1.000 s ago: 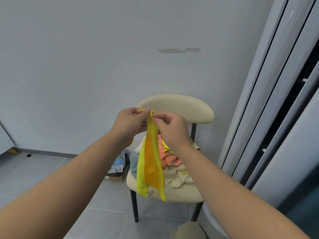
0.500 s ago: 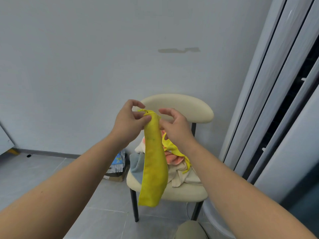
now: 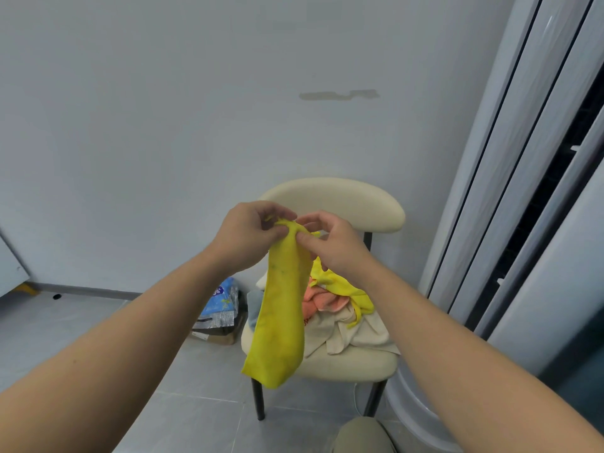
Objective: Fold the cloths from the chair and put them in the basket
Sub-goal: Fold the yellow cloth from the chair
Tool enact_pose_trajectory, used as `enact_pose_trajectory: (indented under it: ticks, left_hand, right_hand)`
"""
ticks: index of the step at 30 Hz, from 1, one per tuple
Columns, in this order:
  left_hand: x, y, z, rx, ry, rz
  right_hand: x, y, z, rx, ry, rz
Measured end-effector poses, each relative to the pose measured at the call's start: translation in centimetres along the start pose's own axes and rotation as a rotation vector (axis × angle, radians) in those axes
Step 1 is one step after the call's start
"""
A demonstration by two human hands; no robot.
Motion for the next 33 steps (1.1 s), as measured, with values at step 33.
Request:
enact_pose_trajectory:
  ticks: [33]
  left_hand:
    - [-0.7,3.0,2.3,-0.178,0.103,-0.191]
  right_hand:
    - [-1.3,3.8,0.7,0.586,0.103,-0.144]
Point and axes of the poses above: each hand's wrist, its own x-axis away from the middle knuckle, its own y-axis out of the back of the hand, z = x × y, the point moved 4 cm from there along -x, towards the middle knuckle, and after that the axes turned 8 degrees about x, right-handed, at the moved point
